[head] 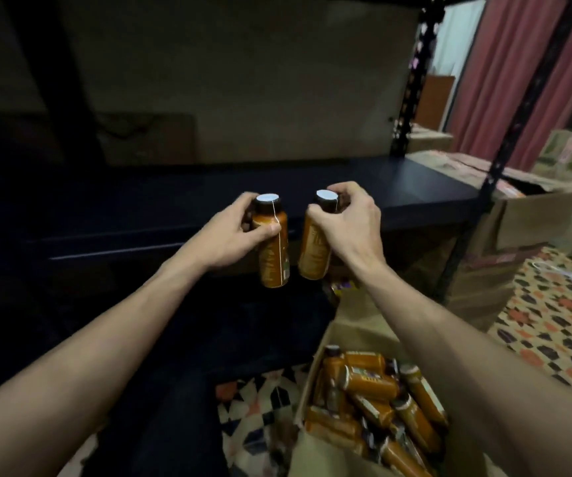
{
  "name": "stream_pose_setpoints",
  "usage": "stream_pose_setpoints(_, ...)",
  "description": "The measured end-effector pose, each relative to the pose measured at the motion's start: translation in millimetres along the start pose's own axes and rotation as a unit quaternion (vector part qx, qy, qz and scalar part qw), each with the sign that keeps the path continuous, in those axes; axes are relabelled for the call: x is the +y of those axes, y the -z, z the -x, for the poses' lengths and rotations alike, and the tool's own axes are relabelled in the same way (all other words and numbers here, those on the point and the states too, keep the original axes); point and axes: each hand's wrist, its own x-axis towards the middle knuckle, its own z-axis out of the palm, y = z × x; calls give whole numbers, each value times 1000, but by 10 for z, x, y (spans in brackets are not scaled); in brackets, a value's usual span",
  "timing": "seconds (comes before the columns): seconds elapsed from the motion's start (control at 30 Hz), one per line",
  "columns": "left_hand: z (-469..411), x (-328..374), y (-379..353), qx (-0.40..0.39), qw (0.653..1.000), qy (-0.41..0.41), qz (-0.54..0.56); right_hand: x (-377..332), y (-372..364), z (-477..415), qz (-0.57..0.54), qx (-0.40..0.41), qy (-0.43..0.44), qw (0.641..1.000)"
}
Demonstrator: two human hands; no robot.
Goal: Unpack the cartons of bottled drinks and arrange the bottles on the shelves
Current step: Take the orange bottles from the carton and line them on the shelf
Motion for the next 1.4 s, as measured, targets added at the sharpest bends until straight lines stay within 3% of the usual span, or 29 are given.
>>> stream_pose_setpoints(0.3,328,-20,1377,191,980,31,-37,-1292,-676,-422,-48,-67,123,989)
stream_pose_setpoints(0.37,370,-63,1502,217,974,45,-44,-1481,-767,-458,-48,-98,143,984)
stream_pose_setpoints(0.4,664,-220,1888,274,957,74,-62,-1875,-1134,-374,-70,-150,166,972)
stream_pose_setpoints(0.5,663,-327,1987,290,950,91,-70,-2028,-1273,-383,-48,-156,181,970)
stream_pose_setpoints(0.97,513,-555,2050,225,953,145,-139,-1828,-1766,-481,-25,-172,135,976)
stream_pose_setpoints(1.17,347,-478,2201,171,939,138,-266,-1824,-1911,-424,8,-166,169,971)
stream_pose_setpoints(1.3,265,-396,2331,141,878,141,-435,-1659,-1882,-333,-14,-260,138,956)
stream_pose_setpoints(1.4,228,-337,2370,116,863,132,-474,-1452,-1894,-244,-15,-363,79,928)
